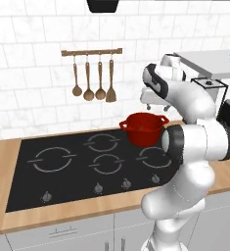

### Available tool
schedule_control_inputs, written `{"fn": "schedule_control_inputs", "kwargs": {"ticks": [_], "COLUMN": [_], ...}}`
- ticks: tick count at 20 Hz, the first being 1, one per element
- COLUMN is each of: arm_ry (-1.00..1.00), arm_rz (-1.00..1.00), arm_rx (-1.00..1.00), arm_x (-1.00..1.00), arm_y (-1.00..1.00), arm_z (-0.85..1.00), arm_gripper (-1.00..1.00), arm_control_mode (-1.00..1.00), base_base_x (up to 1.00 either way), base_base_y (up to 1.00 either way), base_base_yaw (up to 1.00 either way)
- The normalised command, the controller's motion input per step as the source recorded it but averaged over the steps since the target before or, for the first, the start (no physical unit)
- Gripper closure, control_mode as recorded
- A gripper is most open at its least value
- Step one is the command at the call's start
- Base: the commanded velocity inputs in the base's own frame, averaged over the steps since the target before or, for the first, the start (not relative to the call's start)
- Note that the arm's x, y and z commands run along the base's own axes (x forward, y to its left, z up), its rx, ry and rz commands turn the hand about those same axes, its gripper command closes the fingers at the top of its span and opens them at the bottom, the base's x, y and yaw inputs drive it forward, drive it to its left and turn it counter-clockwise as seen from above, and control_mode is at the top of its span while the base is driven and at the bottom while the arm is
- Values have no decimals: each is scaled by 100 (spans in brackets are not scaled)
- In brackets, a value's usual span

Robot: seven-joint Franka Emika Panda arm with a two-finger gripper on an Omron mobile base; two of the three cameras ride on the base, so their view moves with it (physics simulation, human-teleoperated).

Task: Put the avocado and bell pepper in the pot. Retrieve the spatula and lightly stir the vegetables in the pot.

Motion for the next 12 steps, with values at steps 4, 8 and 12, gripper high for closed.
{"fn": "schedule_control_inputs", "kwargs": {"ticks": [4,8,12], "arm_ry": [-9,-18,-4], "arm_rz": [6,6,7], "arm_rx": [-2,-2,-13], "arm_x": [-100,-100,-83], "arm_y": [0,0,30], "arm_z": [100,83,21], "arm_gripper": [-100,-100,-100], "arm_control_mode": [-100,-100,-100], "base_base_x": [0,0,0], "base_base_y": [0,0,0], "base_base_yaw": [0,0,0]}}
